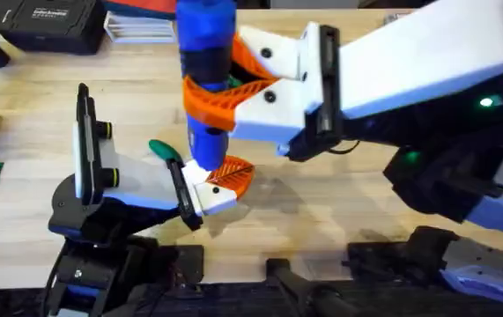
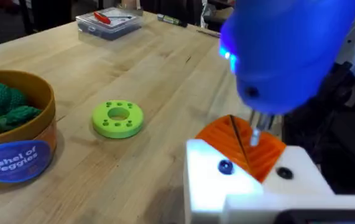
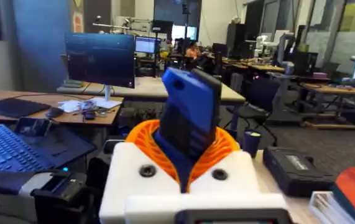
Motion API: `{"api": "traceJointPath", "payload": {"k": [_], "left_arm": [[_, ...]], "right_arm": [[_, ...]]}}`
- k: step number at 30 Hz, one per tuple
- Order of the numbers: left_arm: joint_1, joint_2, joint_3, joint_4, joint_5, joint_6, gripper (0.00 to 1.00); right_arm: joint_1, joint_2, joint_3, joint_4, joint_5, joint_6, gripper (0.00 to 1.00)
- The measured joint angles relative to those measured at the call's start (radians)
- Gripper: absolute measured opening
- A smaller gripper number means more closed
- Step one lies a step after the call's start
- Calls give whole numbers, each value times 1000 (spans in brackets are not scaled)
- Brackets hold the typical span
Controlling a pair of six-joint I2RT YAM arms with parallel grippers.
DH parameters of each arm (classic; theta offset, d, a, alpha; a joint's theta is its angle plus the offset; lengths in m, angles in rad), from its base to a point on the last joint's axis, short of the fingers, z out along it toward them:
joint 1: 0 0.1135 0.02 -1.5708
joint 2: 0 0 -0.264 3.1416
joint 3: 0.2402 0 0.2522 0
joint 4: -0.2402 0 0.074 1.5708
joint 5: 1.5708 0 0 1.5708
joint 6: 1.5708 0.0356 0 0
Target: Pick up the gripper from the table and insert it into the empty holder that is missing its gripper. Then pick up a screw, insert it into the mounting hole, and use the screwdriver to tighten it. Finally, clean up the table by picking up the vegetable and placing it into the bucket.
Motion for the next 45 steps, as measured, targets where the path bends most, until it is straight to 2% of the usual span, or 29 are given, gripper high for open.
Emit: {"api": "traceJointPath", "payload": {"k": [7, 45], "left_arm": [[0, 0, 0, 0, 0, 0, 5], [-5, 0, 0, -1, 8, 4, 5]], "right_arm": [[5, 46, -2, 11, 0, -16, 26], [8, 70, -3, 29, 0, -34, 26]]}}
